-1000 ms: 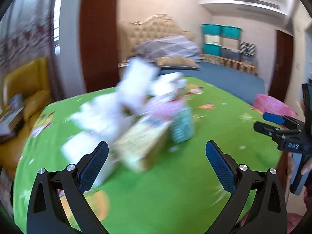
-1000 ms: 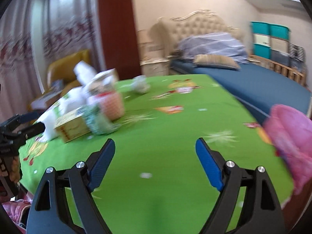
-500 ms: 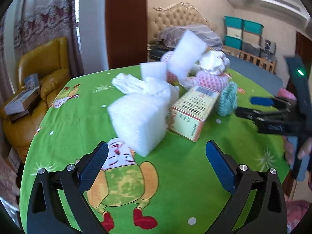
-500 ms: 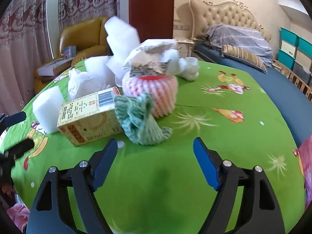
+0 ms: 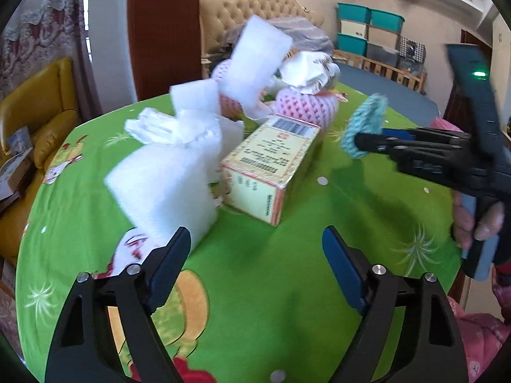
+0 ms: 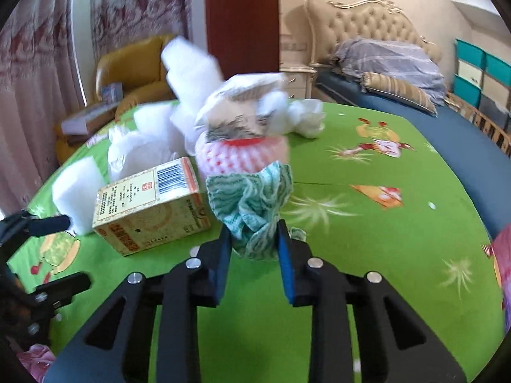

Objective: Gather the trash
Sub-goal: 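Grasp the cream printed box with the left tool while the right tool grasps the teal cloth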

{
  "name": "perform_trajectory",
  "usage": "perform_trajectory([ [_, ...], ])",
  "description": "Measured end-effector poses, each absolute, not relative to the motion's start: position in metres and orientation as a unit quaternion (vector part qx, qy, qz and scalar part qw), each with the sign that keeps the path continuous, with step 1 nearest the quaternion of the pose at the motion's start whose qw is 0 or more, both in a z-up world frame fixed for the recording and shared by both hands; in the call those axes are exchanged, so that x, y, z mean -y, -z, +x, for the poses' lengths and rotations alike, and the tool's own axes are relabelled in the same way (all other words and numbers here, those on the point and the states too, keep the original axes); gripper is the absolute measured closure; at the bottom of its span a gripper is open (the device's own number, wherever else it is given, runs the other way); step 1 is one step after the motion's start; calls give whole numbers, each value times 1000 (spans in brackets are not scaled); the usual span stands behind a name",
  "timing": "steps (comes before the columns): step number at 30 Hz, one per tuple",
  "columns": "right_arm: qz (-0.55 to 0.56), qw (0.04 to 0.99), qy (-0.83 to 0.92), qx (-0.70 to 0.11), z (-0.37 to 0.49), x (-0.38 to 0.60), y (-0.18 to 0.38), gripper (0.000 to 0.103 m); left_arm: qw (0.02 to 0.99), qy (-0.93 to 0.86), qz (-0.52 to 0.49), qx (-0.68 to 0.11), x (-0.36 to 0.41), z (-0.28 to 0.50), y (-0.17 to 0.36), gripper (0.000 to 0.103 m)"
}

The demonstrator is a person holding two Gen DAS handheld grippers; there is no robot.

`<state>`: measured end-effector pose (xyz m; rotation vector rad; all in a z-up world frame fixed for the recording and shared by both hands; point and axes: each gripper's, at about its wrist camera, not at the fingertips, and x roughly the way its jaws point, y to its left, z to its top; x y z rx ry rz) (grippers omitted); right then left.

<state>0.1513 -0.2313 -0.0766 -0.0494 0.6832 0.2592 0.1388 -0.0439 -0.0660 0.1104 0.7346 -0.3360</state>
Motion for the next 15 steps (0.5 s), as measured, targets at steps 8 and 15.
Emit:
perform_trajectory([
  [8,22,940,-124,-316,120,269,72,76,902,144,83,-400,70,193,76,25],
  [15,27,944,-116,-309,108,283,76,76,899,146,95,-401,84,223,75,33],
])
